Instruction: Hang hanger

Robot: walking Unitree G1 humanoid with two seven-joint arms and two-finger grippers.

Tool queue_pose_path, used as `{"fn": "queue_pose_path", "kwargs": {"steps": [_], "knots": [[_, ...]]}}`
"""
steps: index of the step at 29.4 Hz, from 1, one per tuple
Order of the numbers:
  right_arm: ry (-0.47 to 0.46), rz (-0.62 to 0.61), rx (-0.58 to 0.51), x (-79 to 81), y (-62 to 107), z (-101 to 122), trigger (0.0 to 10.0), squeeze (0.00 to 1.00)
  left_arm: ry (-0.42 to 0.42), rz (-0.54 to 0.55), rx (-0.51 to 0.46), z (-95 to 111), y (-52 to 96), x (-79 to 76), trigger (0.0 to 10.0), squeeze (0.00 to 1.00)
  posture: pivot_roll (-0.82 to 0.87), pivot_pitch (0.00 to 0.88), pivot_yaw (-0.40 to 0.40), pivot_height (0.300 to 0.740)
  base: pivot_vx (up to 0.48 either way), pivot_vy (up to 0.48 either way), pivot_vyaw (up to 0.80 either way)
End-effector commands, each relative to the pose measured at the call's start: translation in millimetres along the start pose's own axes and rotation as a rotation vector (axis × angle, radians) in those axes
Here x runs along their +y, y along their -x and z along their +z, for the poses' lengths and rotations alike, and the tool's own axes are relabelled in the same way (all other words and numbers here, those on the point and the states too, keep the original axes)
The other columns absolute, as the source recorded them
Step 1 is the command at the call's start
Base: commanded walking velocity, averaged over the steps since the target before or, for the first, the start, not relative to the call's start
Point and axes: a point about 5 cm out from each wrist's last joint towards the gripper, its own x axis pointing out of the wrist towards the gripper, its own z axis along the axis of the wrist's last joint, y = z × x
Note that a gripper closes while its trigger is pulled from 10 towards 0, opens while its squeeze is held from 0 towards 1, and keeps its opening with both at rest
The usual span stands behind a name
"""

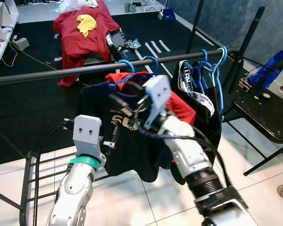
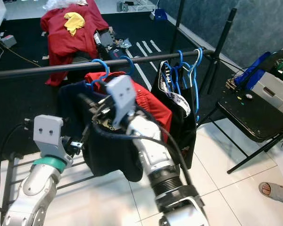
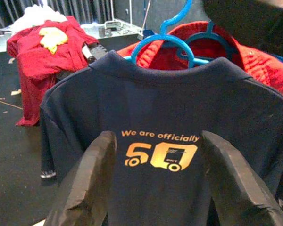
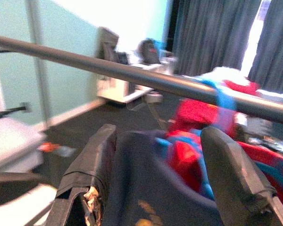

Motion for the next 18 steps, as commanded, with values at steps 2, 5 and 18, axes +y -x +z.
{"fn": "queue_pose_path", "kwargs": {"steps": [2,5,18], "knots": [[-0.001,-0.053,0.059,-5.2,5.0,-14.0,10.0,0.00,0.018,-0.002,0.006,2.1,-1.2,-2.0,10.0,0.00,-0.01,0.084,0.051,0.740,0.000,0.000,0.00],[0.013,-0.105,0.096,-12.0,9.8,-20.9,10.0,0.00,0.025,-0.004,-0.005,6.0,-3.7,-3.5,10.0,0.00,0.00,0.084,0.051,0.740,0.000,0.000,0.00],[-0.108,-0.183,0.209,-20.1,31.3,-49.6,10.0,0.00,0.027,-0.007,-0.011,8.8,-6.4,-4.1,10.0,0.00,0.01,0.086,0.056,0.740,0.000,0.000,0.00]]}}
